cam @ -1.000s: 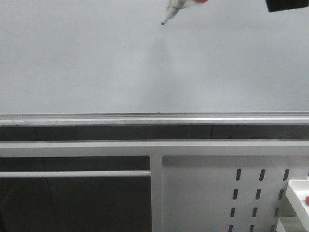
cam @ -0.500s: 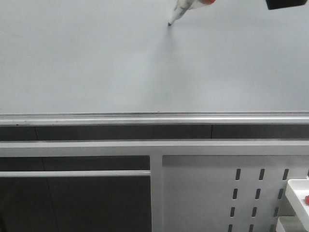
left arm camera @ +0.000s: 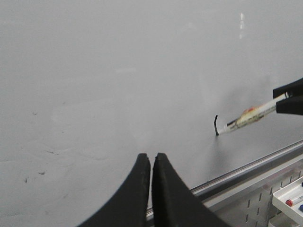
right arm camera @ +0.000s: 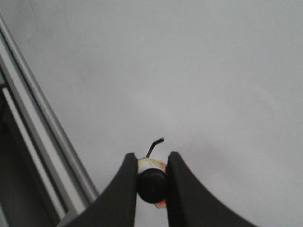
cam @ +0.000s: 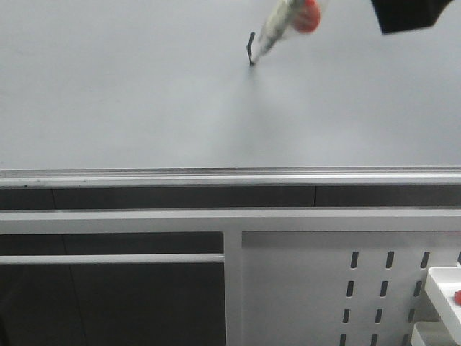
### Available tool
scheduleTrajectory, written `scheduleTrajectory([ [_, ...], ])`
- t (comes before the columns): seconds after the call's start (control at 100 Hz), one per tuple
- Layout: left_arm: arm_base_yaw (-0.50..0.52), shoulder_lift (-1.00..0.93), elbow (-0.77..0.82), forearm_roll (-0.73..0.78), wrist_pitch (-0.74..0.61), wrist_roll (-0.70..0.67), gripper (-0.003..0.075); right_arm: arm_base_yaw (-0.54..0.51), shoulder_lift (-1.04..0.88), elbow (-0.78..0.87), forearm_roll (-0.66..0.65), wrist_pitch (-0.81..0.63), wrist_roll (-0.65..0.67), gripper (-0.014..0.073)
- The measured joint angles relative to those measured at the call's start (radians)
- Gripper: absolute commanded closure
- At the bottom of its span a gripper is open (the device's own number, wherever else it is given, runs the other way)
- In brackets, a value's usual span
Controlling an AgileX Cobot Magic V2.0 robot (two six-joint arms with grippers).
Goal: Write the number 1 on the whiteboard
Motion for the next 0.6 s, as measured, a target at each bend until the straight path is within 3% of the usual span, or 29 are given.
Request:
scheduleTrajectory([
  [0.24, 0.000, 0.000, 0.000, 0.000, 0.000, 0.000, 0.0740, -0.009, 0.152, 0.017, 0.033, 0.013, 0.002, 0.0643],
  [0.45, 0.000, 0.000, 0.000, 0.000, -0.001, 0.000, 0.0740, -0.009, 0.170, 0.017, 0.035, -0.036, 0.011, 0.0654],
  [0.6, 0.000, 0.000, 0.000, -0.014, -0.001, 0.000, 0.0739, 0.014, 0.117, 0.001, 0.035, 0.106, 0.003, 0.0666],
])
